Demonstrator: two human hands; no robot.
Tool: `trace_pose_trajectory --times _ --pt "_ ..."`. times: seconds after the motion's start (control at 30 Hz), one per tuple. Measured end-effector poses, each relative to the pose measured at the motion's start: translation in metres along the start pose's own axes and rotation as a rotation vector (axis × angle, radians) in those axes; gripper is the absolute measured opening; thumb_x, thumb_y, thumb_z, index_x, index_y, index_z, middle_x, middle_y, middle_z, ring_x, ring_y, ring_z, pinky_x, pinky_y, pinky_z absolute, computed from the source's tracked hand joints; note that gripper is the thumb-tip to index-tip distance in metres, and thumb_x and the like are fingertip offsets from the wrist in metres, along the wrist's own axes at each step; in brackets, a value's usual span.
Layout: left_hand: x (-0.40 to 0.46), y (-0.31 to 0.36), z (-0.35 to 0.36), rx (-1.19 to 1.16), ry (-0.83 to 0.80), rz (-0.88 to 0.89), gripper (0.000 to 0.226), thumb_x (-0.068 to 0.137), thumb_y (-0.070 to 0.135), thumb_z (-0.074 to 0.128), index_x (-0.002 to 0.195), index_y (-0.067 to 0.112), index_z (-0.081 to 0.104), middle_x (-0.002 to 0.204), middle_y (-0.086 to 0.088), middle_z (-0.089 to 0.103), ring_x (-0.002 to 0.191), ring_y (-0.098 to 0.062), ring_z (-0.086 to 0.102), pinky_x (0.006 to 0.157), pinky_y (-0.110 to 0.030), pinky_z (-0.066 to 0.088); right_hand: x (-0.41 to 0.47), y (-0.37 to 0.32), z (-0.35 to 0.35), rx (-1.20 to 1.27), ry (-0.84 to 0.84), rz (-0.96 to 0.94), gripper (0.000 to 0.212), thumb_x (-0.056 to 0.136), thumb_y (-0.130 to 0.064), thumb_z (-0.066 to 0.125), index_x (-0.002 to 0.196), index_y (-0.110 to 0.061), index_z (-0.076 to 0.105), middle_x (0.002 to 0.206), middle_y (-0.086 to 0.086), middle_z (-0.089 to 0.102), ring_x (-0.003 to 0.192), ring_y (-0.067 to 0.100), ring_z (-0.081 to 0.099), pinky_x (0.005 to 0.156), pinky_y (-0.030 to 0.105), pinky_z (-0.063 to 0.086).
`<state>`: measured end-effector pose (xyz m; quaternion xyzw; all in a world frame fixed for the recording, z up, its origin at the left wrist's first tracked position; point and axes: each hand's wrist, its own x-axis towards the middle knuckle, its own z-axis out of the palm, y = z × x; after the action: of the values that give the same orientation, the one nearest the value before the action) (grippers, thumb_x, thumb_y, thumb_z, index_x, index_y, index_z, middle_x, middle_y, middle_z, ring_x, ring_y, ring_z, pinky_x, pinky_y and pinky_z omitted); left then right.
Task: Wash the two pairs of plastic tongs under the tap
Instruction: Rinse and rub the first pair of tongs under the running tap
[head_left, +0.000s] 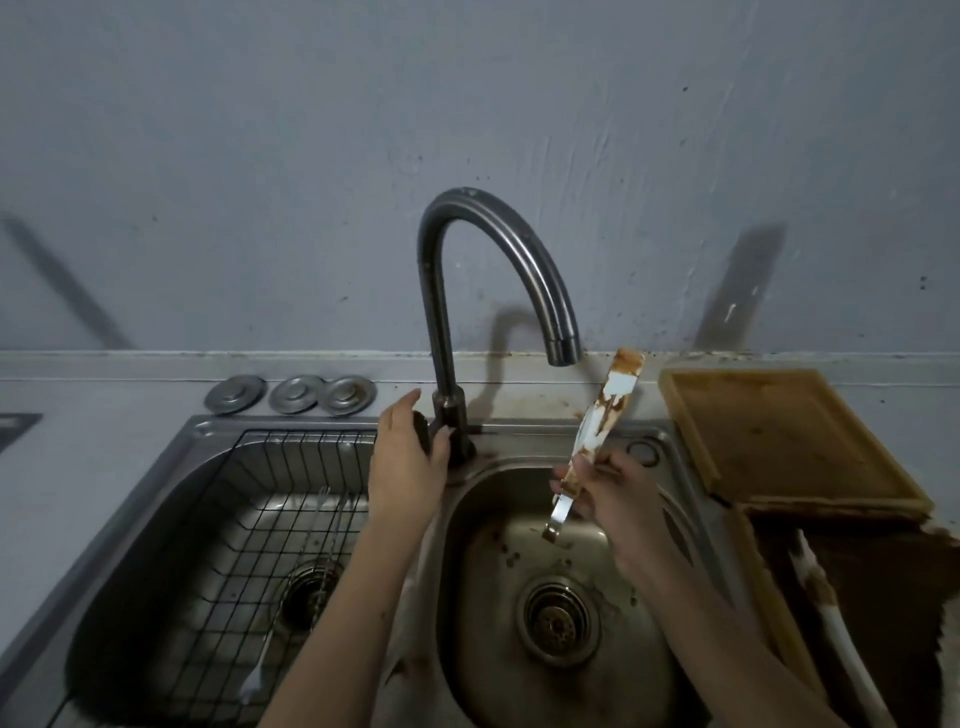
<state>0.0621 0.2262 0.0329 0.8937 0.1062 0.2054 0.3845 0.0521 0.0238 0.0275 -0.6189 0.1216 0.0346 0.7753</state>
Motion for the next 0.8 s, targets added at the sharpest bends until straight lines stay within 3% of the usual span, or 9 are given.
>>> trace_pose_trajectory --times 0.1,0.23,0.37,0.5,0.8 --pt "0.015 -0.008 0.007 0.044 -0.031 -0.025 0.027 0.085 0.024 0.063 0.110 0.014 0.056 0.107 -0.008 0.061 0.090 -0.017 0.056 0.076 -0.027 0.044 0.004 -0.001 0.007 0.034 -0.005 0.009 0.007 0.089 -0.003 0.056 0.086 -0.005 0.062 0.079 0.014 0.069 0.068 0.022 0.072 0.062 0.027 0.059" --pt "0.022 -0.017 0.014 0.011 -0.019 -0.021 0.018 0.083 0.016 0.065 0.085 0.017 0.047 0.086 -0.004 0.057 0.077 -0.020 0.055 0.064 -0.032 0.045 0.007 0.000 0.012 0.074 -0.015 0.030 0.006 0.088 -0.002 0.058 0.085 -0.005 0.063 0.078 0.013 0.070 0.068 0.022 0.072 0.064 0.029 0.060" --pt "0.021 -0.026 0.020 0.028 0.020 0.045 0.027 0.080 0.000 0.061 0.080 0.018 0.042 0.083 -0.001 0.050 0.073 -0.015 0.047 0.062 -0.024 0.035 0.005 0.004 0.015 0.110 -0.018 0.047 0.004 0.087 -0.004 0.059 0.088 -0.005 0.063 0.075 0.010 0.071 0.070 0.023 0.073 0.064 0.029 0.060" --pt "0.021 -0.031 0.023 -0.013 0.044 0.069 0.027 0.080 -0.004 0.057 0.080 0.019 0.042 0.082 0.000 0.049 0.067 -0.007 0.043 0.056 -0.014 0.031 0.002 0.004 0.015 0.127 -0.041 0.049 0.009 0.087 -0.004 0.059 0.095 -0.001 0.062 0.074 0.006 0.071 0.072 0.021 0.073 0.067 0.030 0.060" --pt "0.015 -0.043 0.029 -0.072 0.095 0.106 0.027 0.079 -0.005 0.056 0.082 0.019 0.043 0.084 -0.001 0.051 0.070 -0.010 0.047 0.057 -0.015 0.036 -0.001 0.002 0.014 0.150 -0.050 0.083 0.005 0.087 -0.005 0.059 0.090 -0.005 0.063 0.083 0.013 0.070 0.075 0.024 0.072 0.062 0.026 0.058"
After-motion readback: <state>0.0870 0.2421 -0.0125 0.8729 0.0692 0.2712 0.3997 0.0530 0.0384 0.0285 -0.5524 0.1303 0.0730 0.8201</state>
